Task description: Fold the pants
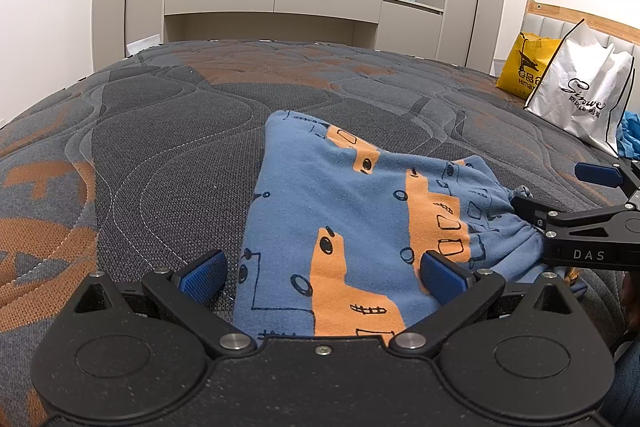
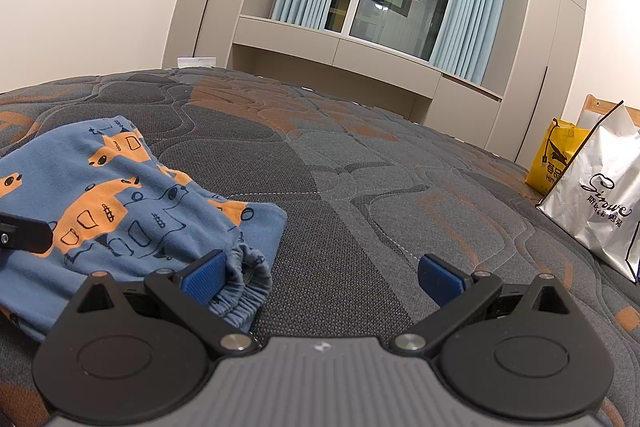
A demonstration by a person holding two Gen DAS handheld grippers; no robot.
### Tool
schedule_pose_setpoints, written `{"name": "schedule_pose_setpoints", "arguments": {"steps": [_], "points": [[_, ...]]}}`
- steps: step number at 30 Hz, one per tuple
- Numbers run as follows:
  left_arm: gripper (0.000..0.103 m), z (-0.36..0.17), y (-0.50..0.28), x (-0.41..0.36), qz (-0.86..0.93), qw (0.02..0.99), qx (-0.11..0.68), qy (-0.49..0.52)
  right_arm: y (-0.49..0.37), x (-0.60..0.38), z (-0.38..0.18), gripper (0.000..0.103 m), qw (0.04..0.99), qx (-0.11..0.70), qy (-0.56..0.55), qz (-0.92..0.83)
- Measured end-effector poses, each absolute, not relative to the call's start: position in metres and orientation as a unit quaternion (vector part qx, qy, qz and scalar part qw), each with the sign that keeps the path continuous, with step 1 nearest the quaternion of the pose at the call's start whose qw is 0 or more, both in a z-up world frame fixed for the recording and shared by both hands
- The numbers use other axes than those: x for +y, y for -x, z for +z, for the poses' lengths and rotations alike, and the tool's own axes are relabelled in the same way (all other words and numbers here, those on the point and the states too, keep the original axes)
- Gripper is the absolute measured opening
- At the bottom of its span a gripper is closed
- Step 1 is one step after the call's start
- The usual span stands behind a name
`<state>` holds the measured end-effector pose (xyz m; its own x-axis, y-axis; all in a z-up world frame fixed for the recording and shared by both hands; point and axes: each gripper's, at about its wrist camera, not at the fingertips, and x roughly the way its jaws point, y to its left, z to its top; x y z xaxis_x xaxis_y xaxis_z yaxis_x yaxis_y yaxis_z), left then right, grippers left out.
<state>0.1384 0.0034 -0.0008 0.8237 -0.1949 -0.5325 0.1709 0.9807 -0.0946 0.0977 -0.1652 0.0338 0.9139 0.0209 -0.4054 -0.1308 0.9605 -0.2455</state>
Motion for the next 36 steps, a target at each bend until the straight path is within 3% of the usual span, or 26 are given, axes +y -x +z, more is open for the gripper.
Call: {"name": "schedule_pose_setpoints", "arguments": {"steps": [13,24,30,36], "points": [[0.103,0.0,-0.138,0.004,-0.096,0.955,0.279,0.025,-0.097,-0.166,0.034,0.103,0.969,0.204,0.134,0.039],[0.102,0.007,-0.129,0.015,-0.113,0.96,0.242,0.087,-0.089,-0.166,0.034,0.103,0.973,0.186,0.126,0.048],[0.103,0.007,-0.131,0.017,-0.112,0.958,0.246,0.098,-0.082,-0.175,0.041,0.103,0.973,0.177,0.088,0.117],[0.102,0.001,-0.134,0.022,-0.119,0.95,0.257,0.129,-0.111,-0.187,0.048,0.103,0.941,0.242,-0.022,0.236]]}}
